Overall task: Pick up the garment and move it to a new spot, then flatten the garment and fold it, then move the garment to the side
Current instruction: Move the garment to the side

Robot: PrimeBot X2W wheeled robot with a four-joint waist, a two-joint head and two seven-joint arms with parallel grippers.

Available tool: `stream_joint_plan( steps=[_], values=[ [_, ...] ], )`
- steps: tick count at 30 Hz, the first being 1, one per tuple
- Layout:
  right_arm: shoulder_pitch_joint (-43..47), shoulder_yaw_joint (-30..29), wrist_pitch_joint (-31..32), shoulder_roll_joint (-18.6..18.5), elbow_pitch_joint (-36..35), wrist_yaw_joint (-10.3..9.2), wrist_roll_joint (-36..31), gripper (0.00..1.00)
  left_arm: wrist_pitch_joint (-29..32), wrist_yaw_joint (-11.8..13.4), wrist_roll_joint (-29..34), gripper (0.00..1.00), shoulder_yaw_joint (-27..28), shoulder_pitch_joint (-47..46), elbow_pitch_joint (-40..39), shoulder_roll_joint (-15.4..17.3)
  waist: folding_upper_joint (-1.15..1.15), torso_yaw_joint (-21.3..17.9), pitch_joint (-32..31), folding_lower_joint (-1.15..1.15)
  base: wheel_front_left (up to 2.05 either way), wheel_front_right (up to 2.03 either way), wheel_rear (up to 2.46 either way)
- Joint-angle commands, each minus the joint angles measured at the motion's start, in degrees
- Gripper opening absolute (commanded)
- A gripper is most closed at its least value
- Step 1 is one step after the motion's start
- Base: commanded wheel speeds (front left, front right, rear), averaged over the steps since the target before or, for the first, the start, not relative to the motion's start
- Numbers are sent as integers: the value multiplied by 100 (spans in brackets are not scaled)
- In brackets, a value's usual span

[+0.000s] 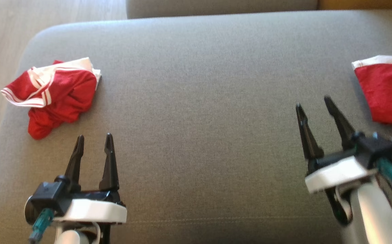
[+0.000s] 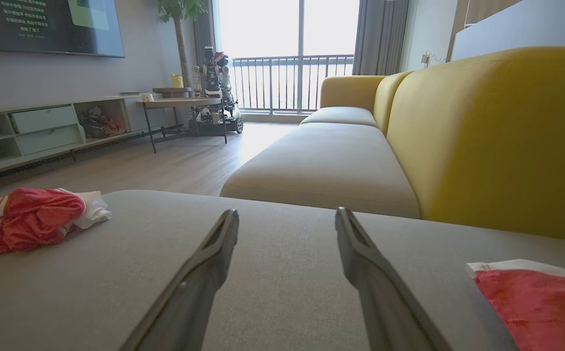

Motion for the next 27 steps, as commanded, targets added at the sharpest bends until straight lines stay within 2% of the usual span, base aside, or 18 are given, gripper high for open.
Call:
stream_joint_plan(
  steps=[1,11,27],
  values=[
    [132,108,-50,28,-254,-2,50,100,-29,-39,66,100,218,-86,-229,-6,0,36,-141,0,0,0,0],
    [1084,-92,-51,28,-373,-2,458,100,-29,-163,401,100,183,382,-243,-7,0,-69,-523,0,0,0,0],
    [1324,-88,-51,29,-215,-2,482,100,-29,-111,437,100,113,585,-152,-7,0,-145,-728,0,0,0,0]
  ],
)
